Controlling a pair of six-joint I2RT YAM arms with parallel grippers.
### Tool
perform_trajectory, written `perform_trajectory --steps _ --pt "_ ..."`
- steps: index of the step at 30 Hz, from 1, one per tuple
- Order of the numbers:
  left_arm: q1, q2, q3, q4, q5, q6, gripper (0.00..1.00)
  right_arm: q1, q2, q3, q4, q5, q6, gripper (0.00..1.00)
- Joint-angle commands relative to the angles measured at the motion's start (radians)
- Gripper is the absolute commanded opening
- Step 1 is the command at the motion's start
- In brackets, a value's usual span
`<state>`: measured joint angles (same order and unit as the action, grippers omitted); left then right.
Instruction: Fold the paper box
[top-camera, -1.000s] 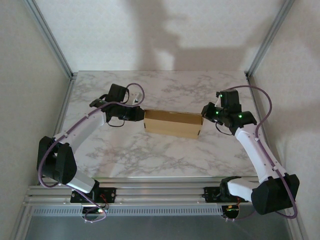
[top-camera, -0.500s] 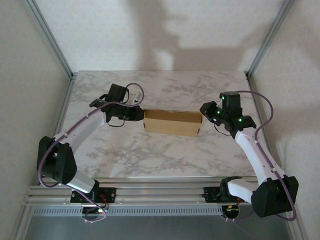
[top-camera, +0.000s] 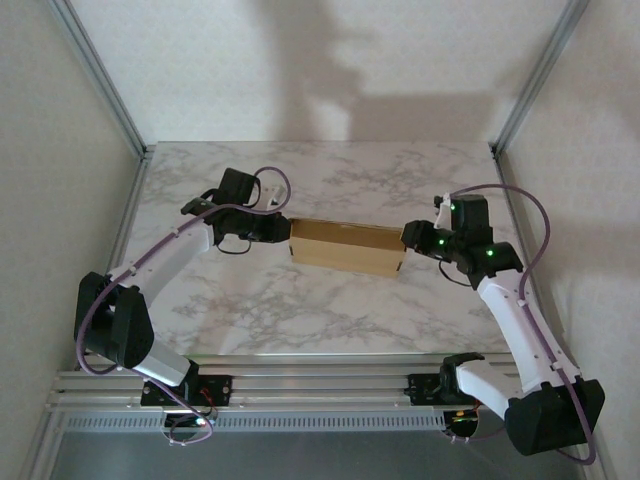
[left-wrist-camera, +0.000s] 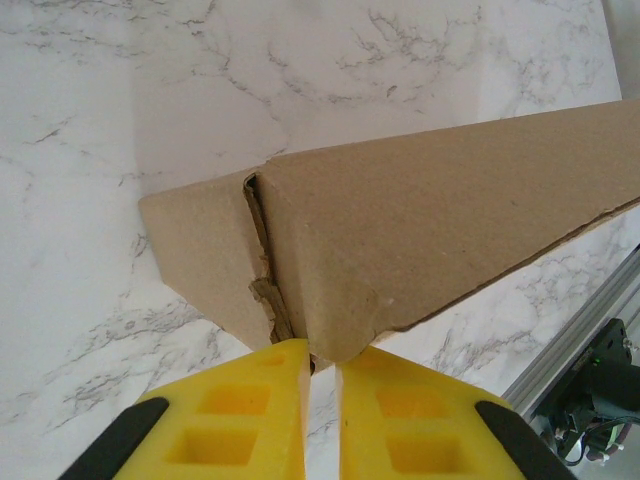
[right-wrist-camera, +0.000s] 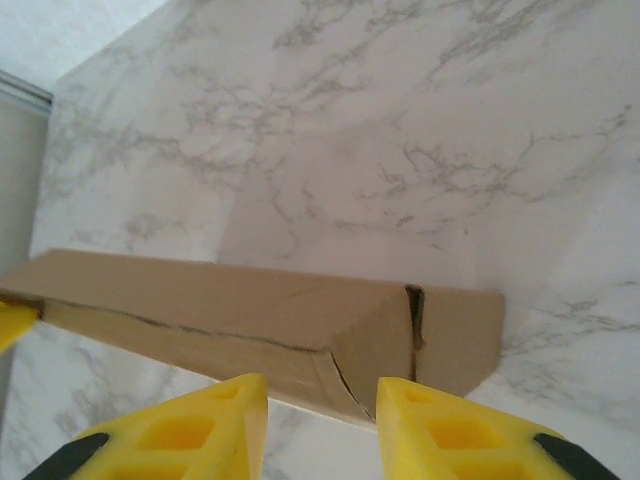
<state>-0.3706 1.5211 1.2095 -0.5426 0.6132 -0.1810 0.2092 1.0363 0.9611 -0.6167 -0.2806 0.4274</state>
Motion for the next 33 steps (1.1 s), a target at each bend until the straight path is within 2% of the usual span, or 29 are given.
perform_trajectory --steps 1,10,20,27,33 --pt "-0.011 0.024 0.010 -0.031 -0.009 -0.006 0.16 -0.005 -0.004 -0.010 -0.049 0.019 -0.097 0.32" --pt "-0.013 0.023 0.013 -0.033 -0.008 -0.005 0.17 0.007 0.061 -0.009 0.030 -0.015 -0.064 0.23" --pt "-0.011 0.027 0.018 -0.036 -0.004 0.001 0.17 0.038 0.096 0.000 0.041 -0.010 -0.074 0.11" --pt "-0.012 0.033 0.022 -0.042 -0.012 0.001 0.17 0.042 0.107 -0.003 -0.043 0.132 -0.073 0.07" --pt "-0.011 0.031 0.016 -0.042 -0.015 0.002 0.17 0.040 0.090 -0.022 -0.075 0.194 -0.076 0.06"
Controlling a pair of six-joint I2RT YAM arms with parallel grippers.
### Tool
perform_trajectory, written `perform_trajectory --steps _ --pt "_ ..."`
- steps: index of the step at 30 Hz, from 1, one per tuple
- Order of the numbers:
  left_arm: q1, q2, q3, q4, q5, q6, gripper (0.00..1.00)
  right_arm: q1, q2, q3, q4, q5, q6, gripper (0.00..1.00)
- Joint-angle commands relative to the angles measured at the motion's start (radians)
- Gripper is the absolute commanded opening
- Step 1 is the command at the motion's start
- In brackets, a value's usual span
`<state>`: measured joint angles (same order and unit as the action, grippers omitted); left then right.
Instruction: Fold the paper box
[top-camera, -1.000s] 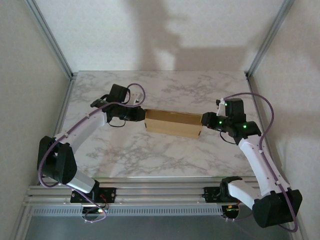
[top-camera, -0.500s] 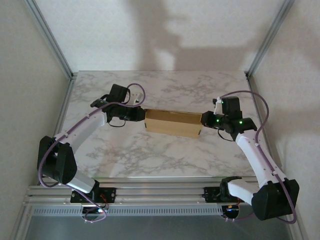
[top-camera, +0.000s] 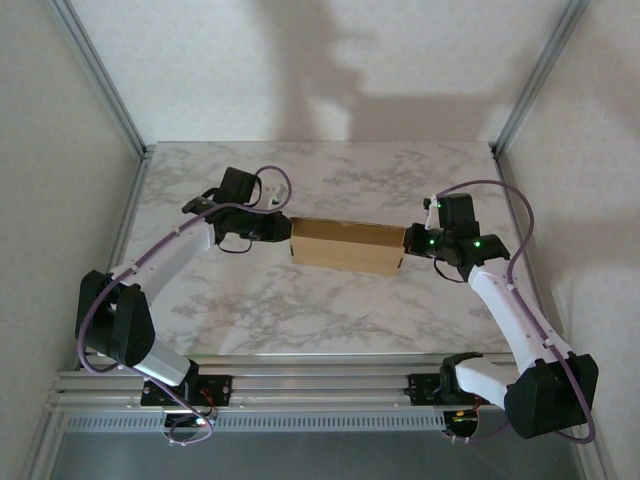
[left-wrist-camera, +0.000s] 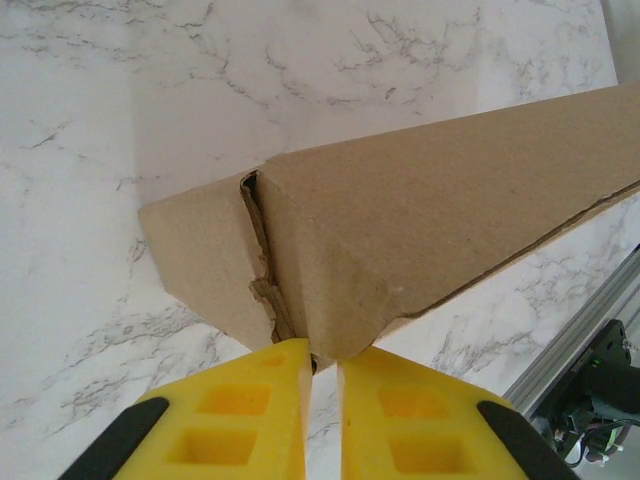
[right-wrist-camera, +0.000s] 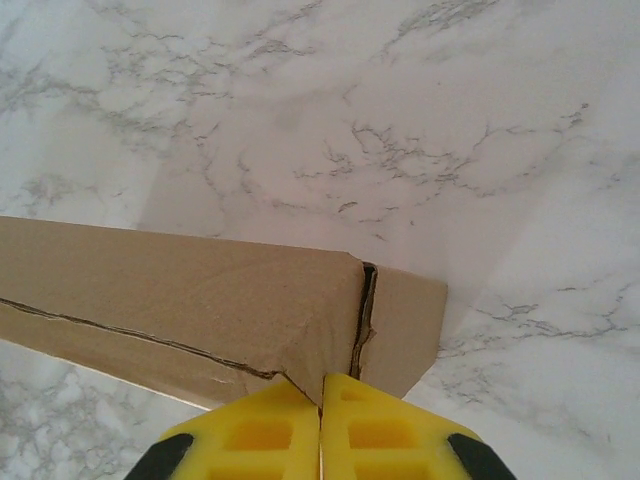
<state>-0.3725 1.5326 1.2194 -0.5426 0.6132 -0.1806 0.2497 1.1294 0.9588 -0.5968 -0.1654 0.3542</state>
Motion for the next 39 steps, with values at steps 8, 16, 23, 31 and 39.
perform_trajectory --steps 8,16,23,31,39 --pt "-0.009 0.016 0.007 -0.046 -0.017 0.000 0.17 0.000 -0.051 0.040 -0.117 0.004 -0.006 0.24" --pt "-0.008 -0.008 0.043 -0.064 -0.030 0.000 0.52 -0.025 -0.103 0.116 -0.149 -0.041 0.028 0.46" --pt "0.000 -0.059 0.089 -0.093 -0.045 0.000 0.99 -0.030 -0.036 0.190 -0.117 -0.035 0.062 0.66" --pt "0.015 -0.033 0.100 0.043 -0.054 -0.084 0.99 -0.030 0.021 0.151 -0.033 -0.030 0.087 0.99" --pt "0.014 0.045 0.104 0.106 -0.142 -0.115 0.99 -0.029 0.018 0.081 0.004 0.032 0.077 0.99"
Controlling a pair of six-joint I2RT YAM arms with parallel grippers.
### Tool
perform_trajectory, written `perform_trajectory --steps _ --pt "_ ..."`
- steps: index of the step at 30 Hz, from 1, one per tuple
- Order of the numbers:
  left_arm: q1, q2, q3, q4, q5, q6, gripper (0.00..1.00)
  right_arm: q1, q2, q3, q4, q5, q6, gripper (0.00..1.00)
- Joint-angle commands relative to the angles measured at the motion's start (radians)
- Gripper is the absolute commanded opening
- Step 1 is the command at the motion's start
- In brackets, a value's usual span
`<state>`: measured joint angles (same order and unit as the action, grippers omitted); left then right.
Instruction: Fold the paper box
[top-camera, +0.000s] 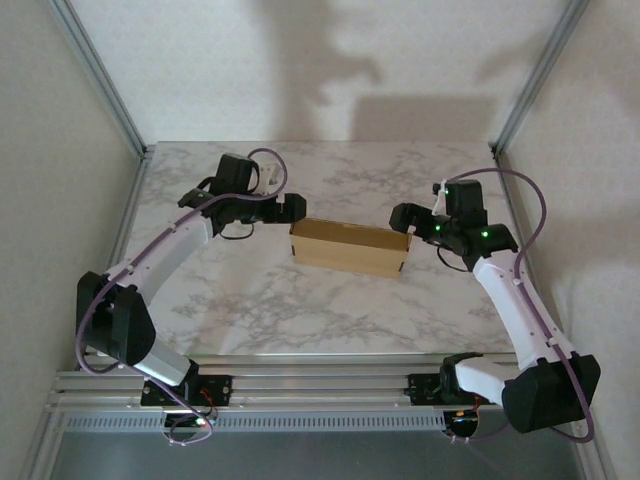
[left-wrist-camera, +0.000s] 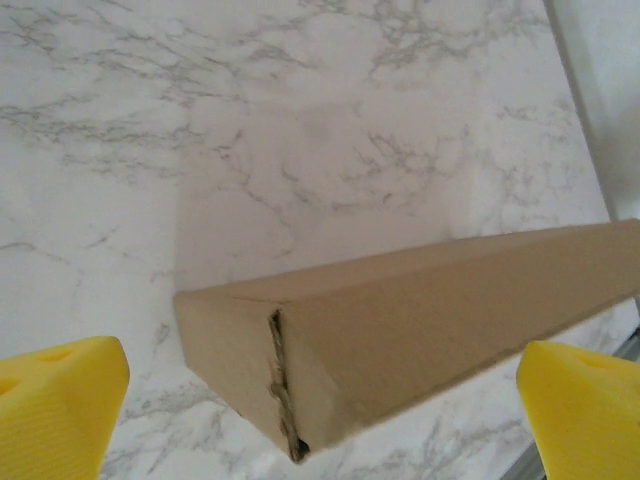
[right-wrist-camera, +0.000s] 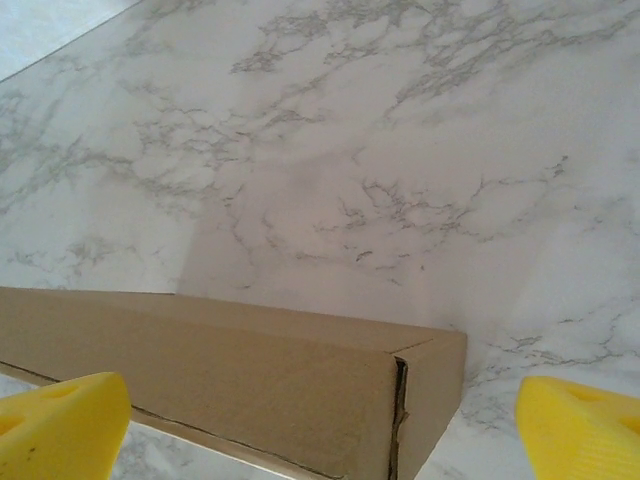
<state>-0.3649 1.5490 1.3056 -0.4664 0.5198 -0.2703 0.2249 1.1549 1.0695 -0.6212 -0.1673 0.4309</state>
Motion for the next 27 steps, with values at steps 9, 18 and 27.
perform_trajectory --steps 9,18,27 --pt "-0.012 0.027 -0.065 0.084 -0.119 -0.014 0.99 0.012 -0.048 -0.130 0.068 0.052 -0.015 0.99" --pt "-0.043 -0.065 -0.213 0.154 -0.134 0.017 0.99 0.025 -0.106 -0.238 0.124 0.056 -0.006 0.99" --pt "-0.055 -0.102 -0.329 0.250 -0.143 0.004 0.99 0.027 -0.147 -0.336 0.196 0.097 0.030 0.99"
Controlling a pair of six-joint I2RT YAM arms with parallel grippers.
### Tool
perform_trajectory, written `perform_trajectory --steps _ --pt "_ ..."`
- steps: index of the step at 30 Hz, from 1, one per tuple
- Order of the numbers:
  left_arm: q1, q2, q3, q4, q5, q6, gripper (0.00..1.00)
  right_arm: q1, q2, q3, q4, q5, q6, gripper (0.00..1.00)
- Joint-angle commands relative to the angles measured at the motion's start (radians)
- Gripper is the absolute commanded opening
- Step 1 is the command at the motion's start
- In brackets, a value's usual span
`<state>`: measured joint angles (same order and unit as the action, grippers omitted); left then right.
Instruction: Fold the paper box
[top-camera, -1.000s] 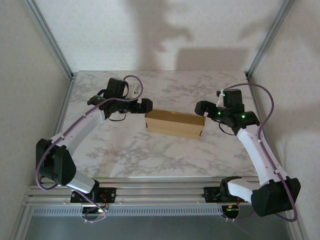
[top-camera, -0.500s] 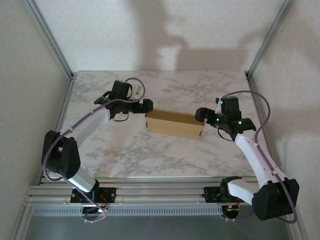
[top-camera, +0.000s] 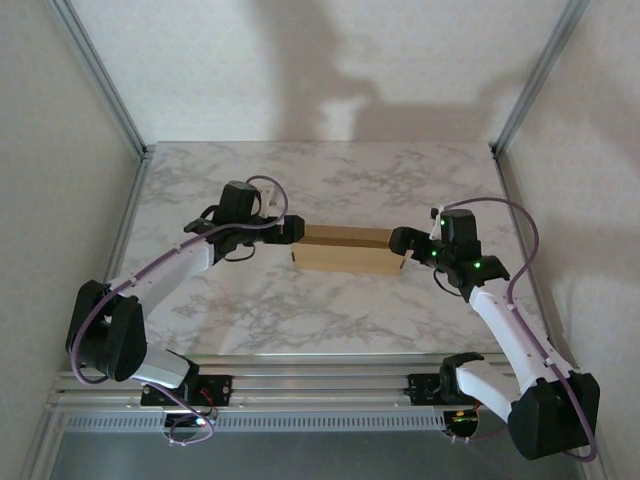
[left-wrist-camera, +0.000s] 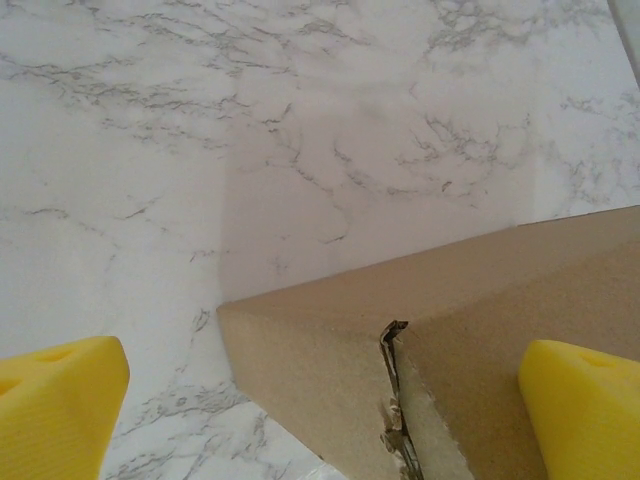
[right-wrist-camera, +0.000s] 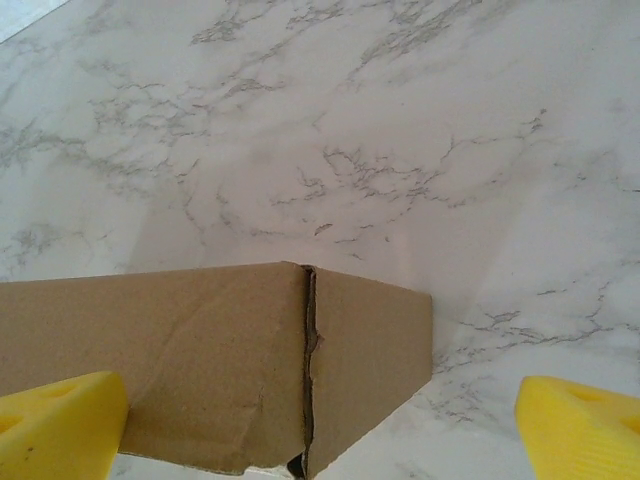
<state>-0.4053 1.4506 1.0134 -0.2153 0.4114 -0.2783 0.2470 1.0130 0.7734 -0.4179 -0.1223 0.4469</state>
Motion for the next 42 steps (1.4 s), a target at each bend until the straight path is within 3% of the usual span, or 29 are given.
perform_trajectory --steps 1,19,34,42 --pt "-0.014 -0.003 -0.040 0.003 -0.036 0.011 0.99 0.005 -0.007 -0.047 -0.006 0.054 0.016 0.99" --pt "-0.021 -0.074 -0.251 0.197 -0.041 -0.034 0.99 0.001 -0.034 -0.192 0.075 0.083 0.102 0.99" --pt "-0.017 -0.067 -0.381 0.396 -0.028 -0.033 0.99 -0.038 -0.011 -0.134 0.101 -0.119 0.112 0.99" --pt "-0.009 -0.108 -0.314 0.350 -0.007 -0.042 0.99 -0.082 -0.019 -0.037 0.038 -0.198 0.079 0.99"
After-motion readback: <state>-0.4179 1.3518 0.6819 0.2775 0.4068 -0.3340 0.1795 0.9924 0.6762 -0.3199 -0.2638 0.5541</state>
